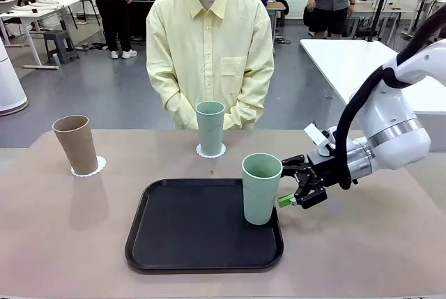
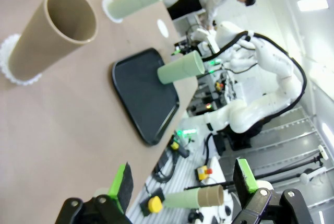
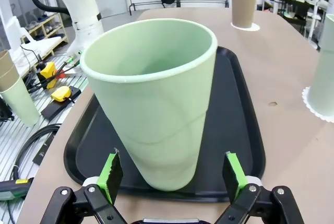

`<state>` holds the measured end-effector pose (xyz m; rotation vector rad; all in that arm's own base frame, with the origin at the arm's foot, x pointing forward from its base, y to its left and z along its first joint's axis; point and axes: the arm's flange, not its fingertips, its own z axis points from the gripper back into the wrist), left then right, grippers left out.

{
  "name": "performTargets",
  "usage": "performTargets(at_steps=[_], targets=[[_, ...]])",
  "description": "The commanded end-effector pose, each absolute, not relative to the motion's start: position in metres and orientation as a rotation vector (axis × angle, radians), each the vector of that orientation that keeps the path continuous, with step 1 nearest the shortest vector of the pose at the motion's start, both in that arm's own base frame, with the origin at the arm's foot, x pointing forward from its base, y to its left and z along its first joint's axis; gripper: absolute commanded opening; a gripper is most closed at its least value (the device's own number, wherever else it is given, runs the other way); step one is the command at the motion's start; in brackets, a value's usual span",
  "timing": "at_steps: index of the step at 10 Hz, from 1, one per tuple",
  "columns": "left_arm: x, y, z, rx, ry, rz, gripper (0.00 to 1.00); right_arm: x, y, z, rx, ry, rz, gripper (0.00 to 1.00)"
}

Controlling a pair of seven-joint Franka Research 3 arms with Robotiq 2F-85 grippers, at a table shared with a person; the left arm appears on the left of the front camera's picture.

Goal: Place coasters on the table and set cups on them.
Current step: Take one Reusable plastic cup from the Flat Tray and place it on a coaster set by the human.

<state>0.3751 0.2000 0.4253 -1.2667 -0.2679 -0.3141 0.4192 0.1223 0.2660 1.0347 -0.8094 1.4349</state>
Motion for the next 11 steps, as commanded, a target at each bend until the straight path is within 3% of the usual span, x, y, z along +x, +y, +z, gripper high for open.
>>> performTargets(at_steps=[1,10,11], targets=[[0.375,0.199,0.428,-1.265,-0.268,-0.296,1.00,0.421,0.137,0.265,1.043,-0.800,1.420,1.00],[0.375,0.199,0.428,-1.265,-0.268,-0.296,1.00,0.403,0.163,0.270,1.136,-0.798,1.478,1.00],[0.375,0.199,0.428,-1.265,-0.268,-0.296,1.00,0.404,0.162,0.269,1.151,-0.785,1.473,0.81]])
